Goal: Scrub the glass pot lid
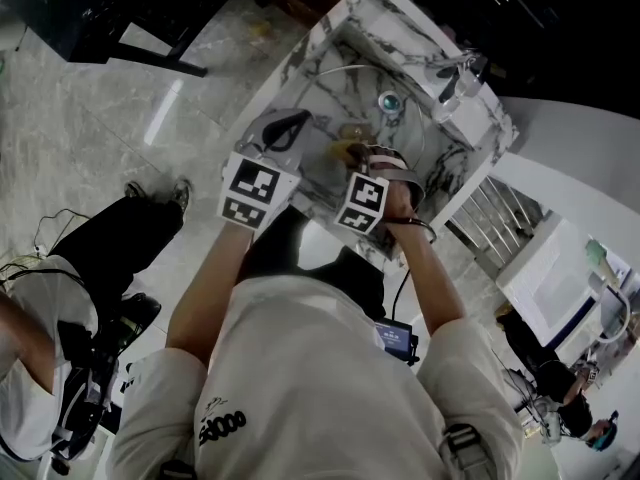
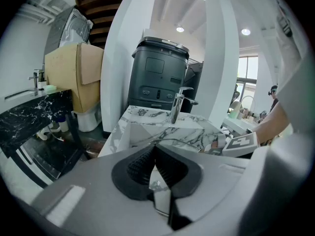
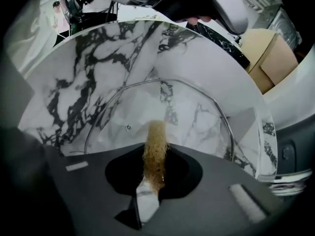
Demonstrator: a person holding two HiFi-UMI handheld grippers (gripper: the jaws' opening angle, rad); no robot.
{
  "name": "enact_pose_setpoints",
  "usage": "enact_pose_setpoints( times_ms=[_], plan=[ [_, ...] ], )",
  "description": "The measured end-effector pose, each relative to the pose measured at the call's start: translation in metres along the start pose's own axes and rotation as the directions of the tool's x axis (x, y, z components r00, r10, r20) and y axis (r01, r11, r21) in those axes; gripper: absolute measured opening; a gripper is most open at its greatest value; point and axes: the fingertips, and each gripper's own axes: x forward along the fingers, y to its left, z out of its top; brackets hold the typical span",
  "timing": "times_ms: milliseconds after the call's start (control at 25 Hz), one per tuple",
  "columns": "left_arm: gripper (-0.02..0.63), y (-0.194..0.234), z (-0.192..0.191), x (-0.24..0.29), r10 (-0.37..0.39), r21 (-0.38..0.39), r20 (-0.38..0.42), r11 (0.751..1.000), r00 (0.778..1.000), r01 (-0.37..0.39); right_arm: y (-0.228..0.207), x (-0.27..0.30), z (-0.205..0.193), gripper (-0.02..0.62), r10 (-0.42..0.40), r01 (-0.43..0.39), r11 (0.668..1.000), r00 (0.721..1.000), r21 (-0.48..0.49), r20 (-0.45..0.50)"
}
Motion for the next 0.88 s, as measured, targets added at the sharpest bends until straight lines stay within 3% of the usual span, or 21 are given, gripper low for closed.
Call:
enact_pose_setpoints(
  times_ms=[240,480,680,880],
  plan=[
    [0.011,-0.001,0.002,0.002,-0.006,0.004,0.001,1.0,1.0,0.006,0.013,-0.008,-0.025,0.049,0.112,-0.11,0.993,0.992,0.042,-0.05],
    [0.011,-0.005,0.006,0.001,-0.02,0.009,0.009,1.0,1.0,0.02,0.044,-0.02,-0.03,0.051,0.28,-0.277,0.96,0.954,0.038,-0.112],
    [0.01,-0.006,0.008,-0.005,-0.025,0.02,0.01,1.0,1.0,0.025,0.078,-0.025,-0.022,0.051,0.433,-0.424,0.898,0.899,0.118,-0.063],
    [0.011,-0.011,0.017,-0.01,-0.025,0.02,0.029,1.0,0.999,0.025,0.082,-0.032,-0.029,0.048,0.475,-0.463,0.868,0.879,0.178,-0.03]
  ],
)
